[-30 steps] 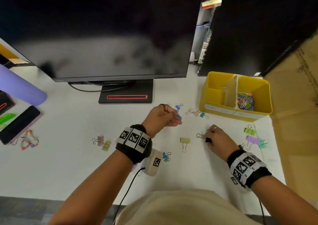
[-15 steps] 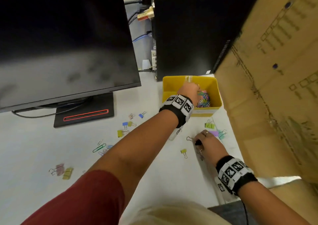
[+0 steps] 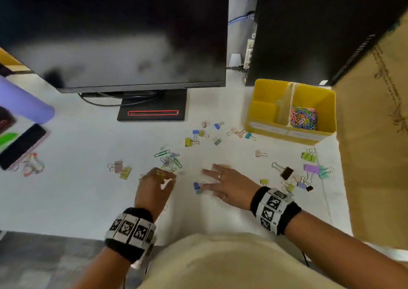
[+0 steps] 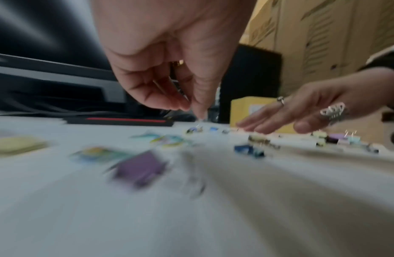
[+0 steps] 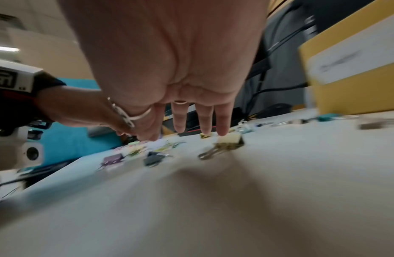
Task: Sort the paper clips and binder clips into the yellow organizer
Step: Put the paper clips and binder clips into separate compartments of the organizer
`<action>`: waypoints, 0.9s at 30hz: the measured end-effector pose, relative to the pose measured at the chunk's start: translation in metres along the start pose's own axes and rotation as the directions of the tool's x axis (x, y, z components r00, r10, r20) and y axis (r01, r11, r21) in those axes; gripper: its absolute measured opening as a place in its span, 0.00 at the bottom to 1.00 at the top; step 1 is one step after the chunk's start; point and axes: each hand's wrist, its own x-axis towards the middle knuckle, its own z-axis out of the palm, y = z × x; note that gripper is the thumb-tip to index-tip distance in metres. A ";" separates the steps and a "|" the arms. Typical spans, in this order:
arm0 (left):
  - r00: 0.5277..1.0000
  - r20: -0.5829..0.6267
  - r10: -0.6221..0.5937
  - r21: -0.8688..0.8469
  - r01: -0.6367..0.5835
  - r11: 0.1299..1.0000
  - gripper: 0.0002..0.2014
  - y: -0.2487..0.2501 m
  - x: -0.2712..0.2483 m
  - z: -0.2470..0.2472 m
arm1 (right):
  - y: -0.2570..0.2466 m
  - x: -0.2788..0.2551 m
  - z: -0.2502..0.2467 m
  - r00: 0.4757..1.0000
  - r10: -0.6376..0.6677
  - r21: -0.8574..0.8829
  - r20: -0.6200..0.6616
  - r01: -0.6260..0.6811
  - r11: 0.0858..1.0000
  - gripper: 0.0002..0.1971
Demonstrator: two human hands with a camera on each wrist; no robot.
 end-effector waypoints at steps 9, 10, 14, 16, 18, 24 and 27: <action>0.983 -0.001 -0.184 -0.093 0.183 0.979 0.12 -0.056 -0.053 0.006 | -0.007 0.017 0.002 0.951 0.064 -0.204 0.302 -0.001 0.979 0.22; 0.982 -0.003 -0.190 -0.063 0.189 0.980 0.13 -0.055 -0.051 0.008 | -0.001 0.010 0.003 0.957 0.071 -0.174 0.282 -0.021 0.985 0.22; 0.990 -0.007 -0.140 0.097 0.140 0.985 0.15 -0.054 -0.047 0.008 | 0.017 -0.001 -0.003 0.996 0.085 -0.176 -0.035 -0.089 0.980 0.15; 0.994 -0.004 -0.107 0.148 0.107 0.983 0.13 -0.058 -0.045 0.005 | 0.009 0.010 -0.008 0.986 0.096 -0.069 -0.136 -0.106 0.992 0.08; 0.995 -0.011 -0.097 0.166 0.098 0.981 0.11 -0.064 -0.044 0.001 | -0.004 0.033 -0.010 0.975 0.007 0.007 -0.223 -0.005 1.000 0.07; 0.982 -0.014 -0.188 0.115 0.189 0.975 0.09 -0.091 -0.028 -0.026 | -0.033 0.130 -0.015 0.999 0.043 0.113 -0.017 -0.041 0.993 0.25; 0.984 -0.080 -0.156 0.087 0.163 0.983 0.08 -0.091 -0.012 -0.038 | -0.036 0.159 -0.016 0.991 0.097 0.095 0.095 -0.106 0.990 0.25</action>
